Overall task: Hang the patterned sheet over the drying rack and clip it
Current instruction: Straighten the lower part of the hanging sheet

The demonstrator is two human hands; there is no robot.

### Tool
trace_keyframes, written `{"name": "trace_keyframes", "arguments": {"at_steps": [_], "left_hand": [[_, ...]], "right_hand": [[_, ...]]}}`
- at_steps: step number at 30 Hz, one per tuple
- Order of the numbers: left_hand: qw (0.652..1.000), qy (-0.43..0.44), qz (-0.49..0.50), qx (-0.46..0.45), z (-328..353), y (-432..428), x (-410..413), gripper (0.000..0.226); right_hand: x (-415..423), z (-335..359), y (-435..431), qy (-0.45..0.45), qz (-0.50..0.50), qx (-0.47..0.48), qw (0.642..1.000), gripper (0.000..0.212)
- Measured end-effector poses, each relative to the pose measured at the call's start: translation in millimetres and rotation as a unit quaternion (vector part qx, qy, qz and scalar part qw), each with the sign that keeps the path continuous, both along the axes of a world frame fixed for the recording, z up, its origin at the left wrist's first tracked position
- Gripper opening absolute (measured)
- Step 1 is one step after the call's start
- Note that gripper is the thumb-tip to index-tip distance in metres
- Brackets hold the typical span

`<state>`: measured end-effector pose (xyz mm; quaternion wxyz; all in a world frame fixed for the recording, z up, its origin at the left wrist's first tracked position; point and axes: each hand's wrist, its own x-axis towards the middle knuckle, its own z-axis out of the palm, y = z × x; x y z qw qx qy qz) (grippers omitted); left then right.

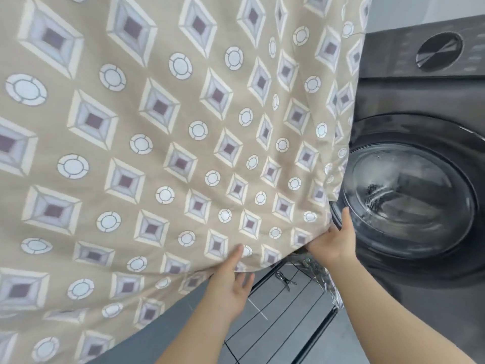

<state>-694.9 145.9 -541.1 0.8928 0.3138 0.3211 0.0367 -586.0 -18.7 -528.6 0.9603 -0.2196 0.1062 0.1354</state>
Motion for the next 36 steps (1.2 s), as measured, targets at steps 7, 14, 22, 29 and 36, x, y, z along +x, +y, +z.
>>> {"name": "trace_keyframes", "arguments": {"at_steps": [7, 14, 22, 29, 36], "left_hand": [[0.992, 0.017, 0.109, 0.061, -14.5, 18.9, 31.8, 0.035], [0.998, -0.003, 0.058, 0.037, -15.6, 27.7, 27.6, 0.018], [0.996, -0.007, 0.035, 0.078, -20.6, 26.3, 33.6, 0.014], [0.987, 0.050, 0.055, 0.144, -43.3, 42.6, 28.6, 0.034], [0.990, 0.050, 0.022, 0.131, -44.3, 48.1, 25.5, 0.012]], "right_hand": [[14.7, -10.1, -7.3, 0.012, 0.018, -0.093, 0.995, 0.034], [30.3, -7.6, -16.7, -0.044, 0.033, -0.021, 0.998, 0.050], [52.2, -13.5, -25.4, 0.030, -0.022, -0.128, 0.991, 0.034], [52.7, -33.2, -28.1, 0.088, -0.047, -0.210, 0.973, 0.027], [49.0, -52.2, -10.0, 0.137, -0.010, -0.237, 0.962, 0.028]]}}
